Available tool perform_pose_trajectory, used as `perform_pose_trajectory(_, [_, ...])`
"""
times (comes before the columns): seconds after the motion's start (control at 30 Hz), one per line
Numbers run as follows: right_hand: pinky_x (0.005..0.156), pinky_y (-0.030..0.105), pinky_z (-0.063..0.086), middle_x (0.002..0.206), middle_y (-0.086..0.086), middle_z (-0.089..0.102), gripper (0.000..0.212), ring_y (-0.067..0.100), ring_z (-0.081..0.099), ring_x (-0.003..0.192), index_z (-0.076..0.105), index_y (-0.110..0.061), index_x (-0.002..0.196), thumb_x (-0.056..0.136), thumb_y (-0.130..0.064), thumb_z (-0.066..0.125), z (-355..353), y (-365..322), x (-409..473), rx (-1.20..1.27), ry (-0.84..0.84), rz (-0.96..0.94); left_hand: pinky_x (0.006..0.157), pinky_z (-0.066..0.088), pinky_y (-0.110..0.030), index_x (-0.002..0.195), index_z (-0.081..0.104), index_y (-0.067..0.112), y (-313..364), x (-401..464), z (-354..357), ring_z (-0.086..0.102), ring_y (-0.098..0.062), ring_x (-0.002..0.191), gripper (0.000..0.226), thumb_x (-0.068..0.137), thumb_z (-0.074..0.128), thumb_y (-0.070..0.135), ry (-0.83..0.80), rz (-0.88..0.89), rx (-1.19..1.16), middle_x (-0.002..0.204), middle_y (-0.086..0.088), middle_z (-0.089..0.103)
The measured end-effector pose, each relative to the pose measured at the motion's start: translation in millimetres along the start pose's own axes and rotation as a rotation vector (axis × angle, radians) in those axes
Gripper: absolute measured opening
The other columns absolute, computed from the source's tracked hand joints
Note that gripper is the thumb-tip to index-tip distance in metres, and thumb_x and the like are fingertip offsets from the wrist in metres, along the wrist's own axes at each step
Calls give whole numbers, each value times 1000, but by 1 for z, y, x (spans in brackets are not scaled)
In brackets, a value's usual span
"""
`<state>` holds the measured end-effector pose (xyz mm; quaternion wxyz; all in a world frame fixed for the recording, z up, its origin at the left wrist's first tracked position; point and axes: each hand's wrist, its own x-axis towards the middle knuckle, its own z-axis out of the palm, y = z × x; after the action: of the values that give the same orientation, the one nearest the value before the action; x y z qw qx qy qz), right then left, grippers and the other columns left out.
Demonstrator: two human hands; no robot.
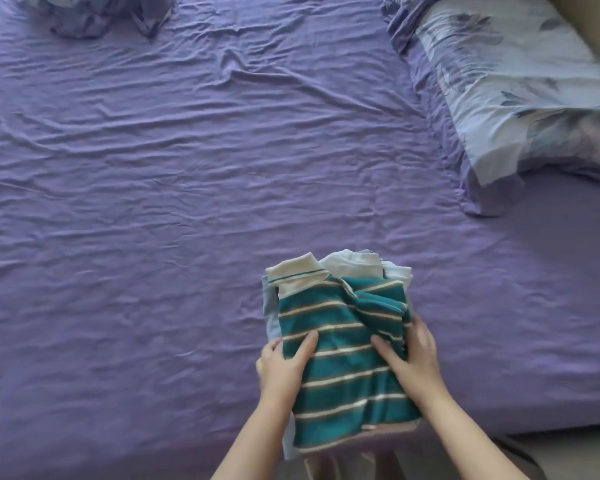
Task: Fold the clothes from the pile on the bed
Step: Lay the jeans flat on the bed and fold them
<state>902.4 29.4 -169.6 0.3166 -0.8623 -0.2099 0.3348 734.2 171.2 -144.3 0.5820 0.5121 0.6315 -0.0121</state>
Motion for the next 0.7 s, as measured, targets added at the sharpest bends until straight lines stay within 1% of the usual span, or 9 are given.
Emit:
perform_pose_trajectory(0.07, [117, 45, 12, 155, -1, 16, 100, 19, 6, 144, 21, -32, 146, 62, -74, 57, -2, 2, 9, 12, -45, 72, 114, 19, -42, 140, 39, 30, 3, 5, -5, 19, -28, 140, 95, 60, 57, 77, 77, 4, 164, 152, -5, 25])
perform_pose_trajectory(0.1, [116, 46, 14, 155, 1, 18, 106, 20, 10, 143, 18, -32, 147, 59, -73, 61, -3, 4, 15, 64, -63, 93, 115, 17, -44, 148, 24, 30, 4, 9, -8, 15, -29, 142, 111, 54, 57, 79, 39, -20, 150, 155, -7, 16])
perform_pose_trajectory(0.17, [114, 50, 22, 149, 5, 31, 115, 25, 24, 139, 17, -30, 146, 52, -72, 68, -5, 3, 22, 177, -95, 120, 113, 26, -48, 151, 2, 26, 4, 18, -13, 25, -30, 140, 137, 45, 69, 80, -89, -71, -57, 156, -8, 19])
perform_pose_trajectory(0.23, [113, 49, 25, 147, 1, 34, 124, 23, 29, 137, 11, -30, 148, 48, -70, 73, -4, 3, 26, 257, -126, 155, 108, 36, -49, 150, -8, 27, 2, 22, -15, 38, -30, 134, 148, 39, 77, 74, -157, -119, -191, 153, -7, 27])
perform_pose_trajectory(0.27, [113, 47, 26, 146, -4, 33, 128, 20, 31, 136, 6, -31, 148, 47, -67, 76, -3, 3, 26, 307, -137, 181, 106, 38, -49, 150, -8, 28, 1, 24, -14, 41, -30, 131, 147, 39, 79, 70, -172, -134, -221, 151, -6, 31])
perform_pose_trajectory(0.33, [108, 41, 33, 135, -8, 40, 128, 16, 39, 126, 7, -27, 148, 49, -56, 82, -2, 2, 28, 405, -126, 223, 100, 45, -49, 149, 10, 25, 0, 26, -10, 53, -30, 121, 133, 44, 84, 59, -207, -135, -333, 141, -8, 46])
perform_pose_trajectory(0.4, [100, 43, 43, 125, -5, 57, 103, 19, 54, 116, 37, -19, 136, 49, -46, 86, -6, -1, 30, 485, -89, 207, 94, 50, -49, 139, 36, 18, 2, 25, -5, 64, -30, 107, 108, 49, 88, 50, -257, -76, -440, 124, -9, 62])
perform_pose_trajectory(0.47, [95, 46, 48, 112, -1, 68, 80, 20, 63, 104, 53, -19, 121, 51, -41, 86, -11, -6, 29, 533, -95, 182, 92, 51, -49, 127, 53, 14, 8, 18, -3, 67, -30, 100, 85, 55, 88, 44, -274, -41, -455, 113, -9, 69])
perform_pose_trajectory(0.7, [92, 39, 50, 109, -1, 69, 66, 17, 64, 101, 55, -18, 118, 60, -32, 85, -53, -27, 40, 555, -77, 103, 92, 51, -50, 118, 61, 9, 45, 0, 10, 68, -32, 99, 64, 65, 78, 40, -302, -27, -507, 108, -14, 70])
